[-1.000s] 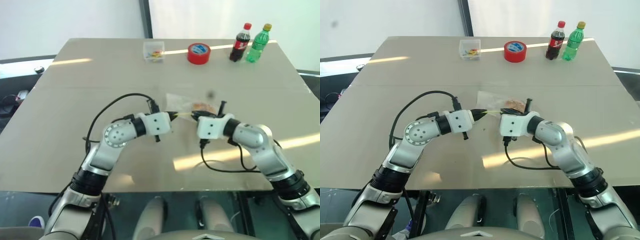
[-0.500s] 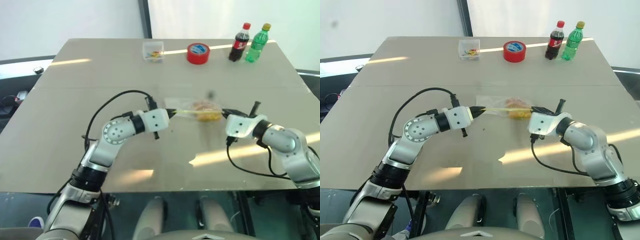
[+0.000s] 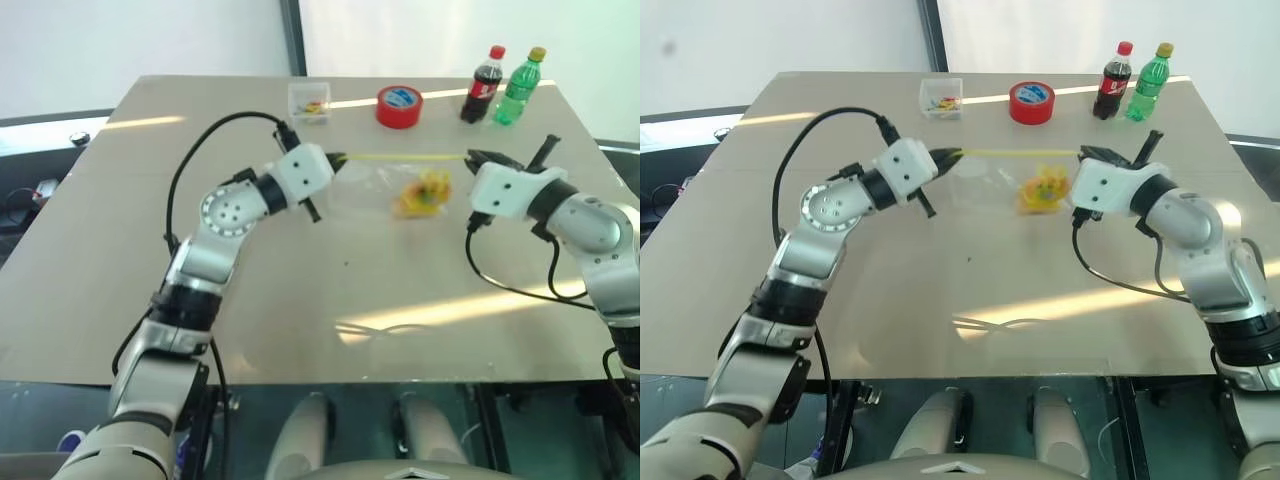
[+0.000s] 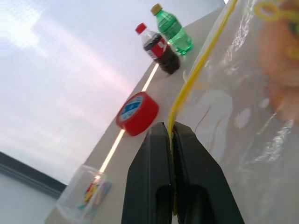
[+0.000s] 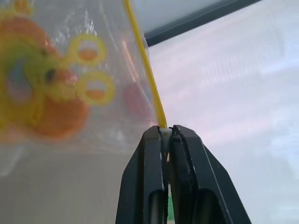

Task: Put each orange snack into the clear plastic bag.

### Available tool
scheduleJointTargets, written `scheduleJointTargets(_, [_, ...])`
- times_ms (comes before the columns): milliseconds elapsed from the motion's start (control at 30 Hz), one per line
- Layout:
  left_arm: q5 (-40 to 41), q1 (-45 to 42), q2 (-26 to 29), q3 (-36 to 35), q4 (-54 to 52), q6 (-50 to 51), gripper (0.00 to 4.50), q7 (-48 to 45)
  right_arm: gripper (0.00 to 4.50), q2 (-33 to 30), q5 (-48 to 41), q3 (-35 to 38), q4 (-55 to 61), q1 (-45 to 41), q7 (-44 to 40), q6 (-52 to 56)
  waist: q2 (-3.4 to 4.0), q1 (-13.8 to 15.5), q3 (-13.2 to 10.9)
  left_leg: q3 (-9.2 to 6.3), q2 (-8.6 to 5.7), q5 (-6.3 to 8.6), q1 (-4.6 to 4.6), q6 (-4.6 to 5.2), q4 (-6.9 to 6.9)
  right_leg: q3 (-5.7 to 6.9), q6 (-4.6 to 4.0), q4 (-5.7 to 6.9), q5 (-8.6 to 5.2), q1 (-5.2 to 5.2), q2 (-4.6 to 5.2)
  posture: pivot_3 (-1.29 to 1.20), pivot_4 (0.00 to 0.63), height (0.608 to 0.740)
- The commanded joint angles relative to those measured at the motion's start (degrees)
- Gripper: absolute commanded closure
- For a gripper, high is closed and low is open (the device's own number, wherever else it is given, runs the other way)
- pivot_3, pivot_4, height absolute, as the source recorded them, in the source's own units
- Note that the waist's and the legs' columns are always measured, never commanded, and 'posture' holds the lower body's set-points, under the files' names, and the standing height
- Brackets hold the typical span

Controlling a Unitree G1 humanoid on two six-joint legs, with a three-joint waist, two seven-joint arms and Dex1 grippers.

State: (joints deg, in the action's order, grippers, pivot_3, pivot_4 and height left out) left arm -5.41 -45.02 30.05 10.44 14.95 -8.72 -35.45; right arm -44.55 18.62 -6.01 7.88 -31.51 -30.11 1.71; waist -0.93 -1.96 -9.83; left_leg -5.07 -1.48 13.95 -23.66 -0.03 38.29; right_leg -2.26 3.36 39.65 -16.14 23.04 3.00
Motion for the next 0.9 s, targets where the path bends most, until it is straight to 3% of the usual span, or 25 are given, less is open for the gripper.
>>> scheduleJointTargets(33, [-2.0, -3.1, 1.8, -3.8, 7.4, -2.6, 4.50, 5.1, 4.43, -2.6, 3.1, 5.2, -3.6, -1.3, 4.5, 0.9, 0.00, 0.0, 0.0, 0.00, 0.00, 0.00, -0.05, 0.00, -0.01, -0.01, 0.00, -0.01, 0.00, 0.05, 0.00, 0.00, 0.150, 0.740])
scheduleJointTargets(200, [-0.4, -2.3, 2.4, -3.4, 6.4, -6.6, 4.50, 3.3, 4.43, -1.1, 0.0, 7.9, 3.1, 3.7, 3.8, 3.0, -0.01, 0.0, 0.0, 0.05, 0.02, -0.01, -0.15, -0.02, -0.05, -0.07, 0.00, -0.01, 0.00, 0.19, 0.02, 0.00, 0.150, 0.740])
scheduleJointTargets(500, [5.2, 18.0, 5.0, -0.3, -8.0, -4.5, 4.50, -8.5, 4.43, 4.2, -5.7, 6.1, 21.1, 27.4, -1.5, 11.7, 0.03, -0.1, 0.0, 0.11, 0.14, 0.02, -0.12, 0.03, -0.03, -0.18, 0.00, 0.12, 0.00, 0.21, 0.03, 0.00, 0.150, 0.740])
scheduleJointTargets(600, [9.5, 21.6, 6.7, -0.6, -12.3, -0.7, 3.61, -13.8, 3.49, 3.7, -7.3, 6.9, 21.5, 30.3, -3.0, 12.2, 0.03, -0.1, 0.0, 0.00, 0.15, 0.02, 0.19, 0.04, 0.00, -0.06, 0.01, 0.14, 0.00, -0.13, 0.01, 0.00, 0.150, 0.740])
scheduleJointTargets(667, [15.9, 25.1, 9.1, -1.6, -16.2, 5.6, 2.78, -19.5, 2.63, 3.3, -9.3, 8.7, 22.0, 32.3, -4.3, 12.7, 0.05, -0.1, 0.0, 0.04, 0.16, 0.03, 0.60, 0.04, -0.12, -0.08, 0.00, 0.09, -0.03, -0.55, 0.01, 0.00, 0.150, 0.740])
scheduleJointTargets(767, [22.8, 28.5, 12.0, -5.4, -18.8, 13.2, 1.10, -23.2, 0.93, 2.7, -14.1, 13.7, 24.0, 37.2, -7.5, 13.9, 0.06, -0.1, 0.0, 0.07, 0.24, 0.03, 0.88, 0.04, -0.26, -0.10, -0.01, 0.02, -0.04, -0.77, 0.00, 0.00, 0.150, 0.740])
scheduleJointTargets(867, [29.8, 31.0, 14.5, -11.2, -21.4, 21.0, 0.06, -24.4, 0.00, 3.0, -21.9, 21.1, 26.2, 43.2, -11.7, 17.2, 0.06, 0.1, -0.1, 0.00, 0.27, 0.03, 0.87, 0.04, -0.26, -0.04, -0.01, -0.03, -0.04, -0.80, 0.00, 0.00, 0.150, 0.740])
scheduleJointTargets(900, [30.0, 31.6, 15.2, -13.0, -21.4, 21.6, 0.06, -23.7, 0.00, 2.8, -24.7, 23.9, 27.3, 44.8, -13.2, 18.6, 0.06, 0.1, -0.1, 0.00, 0.31, 0.04, 0.86, 0.05, -0.28, -0.03, -0.01, -0.12, -0.04, -0.83, 0.00, 0.00, 0.150, 0.740])
